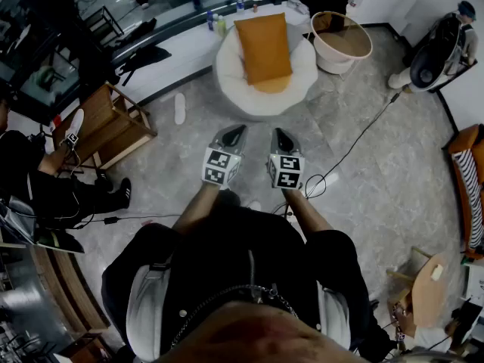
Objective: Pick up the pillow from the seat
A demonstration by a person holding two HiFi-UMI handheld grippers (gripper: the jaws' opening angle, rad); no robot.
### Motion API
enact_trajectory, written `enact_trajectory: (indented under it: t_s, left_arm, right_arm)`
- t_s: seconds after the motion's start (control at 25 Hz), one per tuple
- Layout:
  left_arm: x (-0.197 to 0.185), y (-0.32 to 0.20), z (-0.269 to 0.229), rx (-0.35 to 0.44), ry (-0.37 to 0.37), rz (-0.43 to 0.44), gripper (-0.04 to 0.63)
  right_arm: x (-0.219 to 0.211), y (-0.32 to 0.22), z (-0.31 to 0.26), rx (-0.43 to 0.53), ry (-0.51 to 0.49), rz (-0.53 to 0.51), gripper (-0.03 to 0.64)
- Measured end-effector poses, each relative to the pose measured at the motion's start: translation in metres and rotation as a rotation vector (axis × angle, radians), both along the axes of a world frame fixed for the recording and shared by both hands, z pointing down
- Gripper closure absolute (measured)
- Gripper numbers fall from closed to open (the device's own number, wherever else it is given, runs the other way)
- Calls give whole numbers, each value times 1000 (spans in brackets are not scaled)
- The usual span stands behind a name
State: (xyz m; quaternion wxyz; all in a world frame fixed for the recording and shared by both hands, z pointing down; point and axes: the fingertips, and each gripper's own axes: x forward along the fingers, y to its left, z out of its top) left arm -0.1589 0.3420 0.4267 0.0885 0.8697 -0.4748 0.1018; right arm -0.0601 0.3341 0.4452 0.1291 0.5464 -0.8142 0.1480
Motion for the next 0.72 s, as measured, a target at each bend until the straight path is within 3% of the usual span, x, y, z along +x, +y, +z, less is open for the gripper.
enact_trajectory:
  t_s: [0.36,0.72]
  left_arm:
    - [7,6,0,-6,-2,3,586]
    - [18,7,-1,-7,-3,17,586]
  right_arm:
    - [11,6,-1,-18,-23,6,617]
    - [22,9,-6,24,-60,22,614]
